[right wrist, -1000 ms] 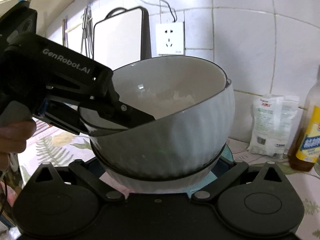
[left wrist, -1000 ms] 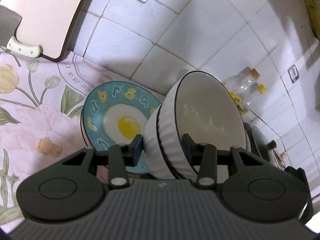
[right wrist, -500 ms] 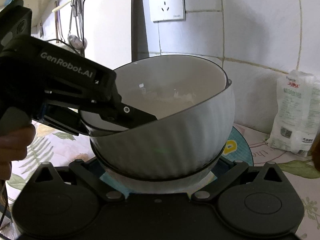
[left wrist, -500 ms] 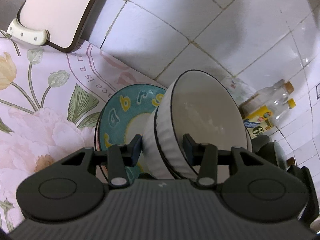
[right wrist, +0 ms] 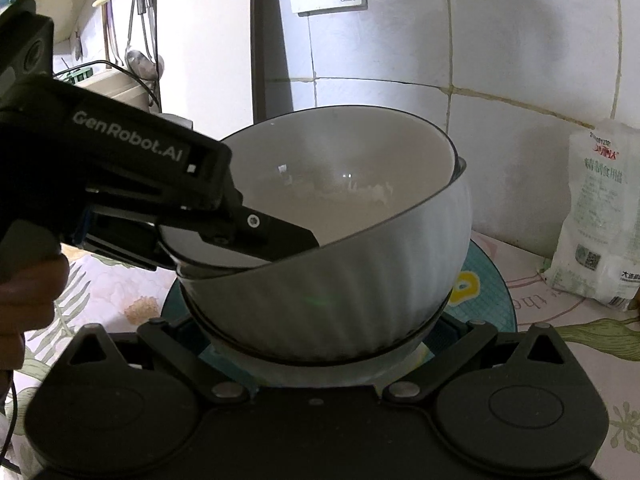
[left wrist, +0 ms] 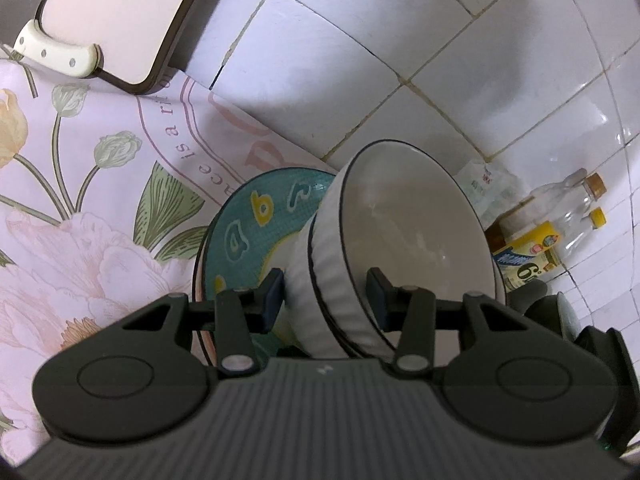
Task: Organize plates and bowls
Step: 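Carry the nested white bowls with both grippers onto the blue egg plate, then open both grippers and pull them back from the bowl stack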
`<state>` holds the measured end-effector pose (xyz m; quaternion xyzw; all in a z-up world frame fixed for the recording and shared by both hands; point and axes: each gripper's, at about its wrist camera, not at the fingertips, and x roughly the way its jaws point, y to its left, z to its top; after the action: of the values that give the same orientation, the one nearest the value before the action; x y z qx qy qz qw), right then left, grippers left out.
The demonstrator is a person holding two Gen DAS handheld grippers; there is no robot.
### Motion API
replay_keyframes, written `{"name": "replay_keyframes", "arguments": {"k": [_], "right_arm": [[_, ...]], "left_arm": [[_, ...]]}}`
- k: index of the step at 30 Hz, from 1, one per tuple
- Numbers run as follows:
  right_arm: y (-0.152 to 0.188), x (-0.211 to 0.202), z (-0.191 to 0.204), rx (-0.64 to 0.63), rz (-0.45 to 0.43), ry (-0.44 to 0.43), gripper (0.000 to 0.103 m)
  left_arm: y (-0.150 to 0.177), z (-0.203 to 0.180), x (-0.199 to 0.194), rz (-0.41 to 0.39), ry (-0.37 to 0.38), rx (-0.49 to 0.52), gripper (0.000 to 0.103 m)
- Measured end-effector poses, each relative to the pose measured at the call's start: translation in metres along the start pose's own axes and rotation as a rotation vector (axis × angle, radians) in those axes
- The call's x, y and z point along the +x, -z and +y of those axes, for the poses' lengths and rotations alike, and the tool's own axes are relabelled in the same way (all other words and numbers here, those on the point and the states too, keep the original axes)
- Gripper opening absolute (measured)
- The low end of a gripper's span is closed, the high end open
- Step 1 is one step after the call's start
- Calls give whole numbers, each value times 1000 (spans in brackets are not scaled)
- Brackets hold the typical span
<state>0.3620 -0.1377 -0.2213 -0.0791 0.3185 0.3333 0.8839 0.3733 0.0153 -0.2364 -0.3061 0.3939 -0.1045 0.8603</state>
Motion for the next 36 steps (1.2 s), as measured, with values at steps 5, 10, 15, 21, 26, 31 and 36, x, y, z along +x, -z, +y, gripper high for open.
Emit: {"name": "replay_keyframes", "arguments": {"k": [5,10,15,21,26,31,36], "right_arm": [[-1,4,12,-54,68,36,101],[2,-10,4,91,91,44,102],[16,-53,21,82,16,125,102],[24,-112,42,99,-80,253,102],[26,-165,72,109,-127,328,102],[29,-209,97,84,-160,411,102],[31,-247,114,99,-185,498,102]], "left_arm": [[3,10,-3,-24,5,-73,47],[7,7,-20,-54,-43,-47,49],[12,-5,-64,-106,-55,52,50],[22,-32,-136,-181,-83,152,50],[44,-59,-194,-225,-134,246,52],[70,-75,-236,-225,-163,293,55],[93,-85,-269,-227,-227,356,60]]}}
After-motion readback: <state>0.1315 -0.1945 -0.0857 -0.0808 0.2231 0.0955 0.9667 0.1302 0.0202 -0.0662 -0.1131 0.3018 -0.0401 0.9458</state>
